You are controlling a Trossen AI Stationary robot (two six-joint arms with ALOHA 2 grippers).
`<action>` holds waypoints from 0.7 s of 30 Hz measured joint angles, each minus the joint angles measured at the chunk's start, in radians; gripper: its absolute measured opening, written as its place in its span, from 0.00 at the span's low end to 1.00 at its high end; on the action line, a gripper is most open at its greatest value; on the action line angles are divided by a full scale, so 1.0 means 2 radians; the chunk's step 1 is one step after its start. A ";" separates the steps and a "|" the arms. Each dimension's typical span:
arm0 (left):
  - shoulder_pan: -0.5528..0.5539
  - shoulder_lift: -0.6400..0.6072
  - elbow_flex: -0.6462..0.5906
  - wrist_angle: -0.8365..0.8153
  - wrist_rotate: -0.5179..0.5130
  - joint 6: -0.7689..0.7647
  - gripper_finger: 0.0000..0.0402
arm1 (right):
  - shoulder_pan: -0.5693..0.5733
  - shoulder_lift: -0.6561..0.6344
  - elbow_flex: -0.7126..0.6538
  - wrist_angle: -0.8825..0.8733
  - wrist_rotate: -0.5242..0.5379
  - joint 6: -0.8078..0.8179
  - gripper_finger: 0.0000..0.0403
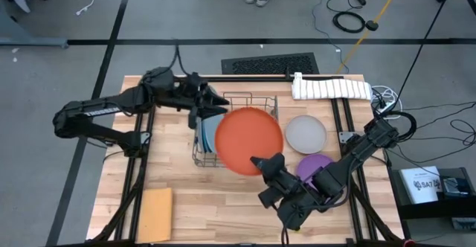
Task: Sort dishes
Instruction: Put the orange plate into the green dish rack
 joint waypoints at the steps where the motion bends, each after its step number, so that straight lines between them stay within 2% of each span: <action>1: 0.000 -0.008 0.000 0.000 -0.004 0.006 0.42 | 0.000 0.000 0.000 0.000 -0.009 0.004 0.06; 7: 0.000 -0.063 0.000 0.004 -0.019 0.047 0.42 | -0.006 0.000 0.000 -0.009 -0.102 0.014 0.06; 13: -0.015 -0.095 0.000 0.002 -0.004 0.075 0.42 | -0.051 0.001 0.027 -0.047 -0.195 0.015 0.06; 17: -0.041 -0.093 0.000 -0.030 0.003 0.127 0.42 | -0.087 0.002 0.072 -0.112 -0.261 0.017 0.06; 21: -0.060 -0.086 0.000 -0.049 -0.006 0.156 0.42 | -0.131 0.001 0.128 -0.182 -0.363 0.034 0.06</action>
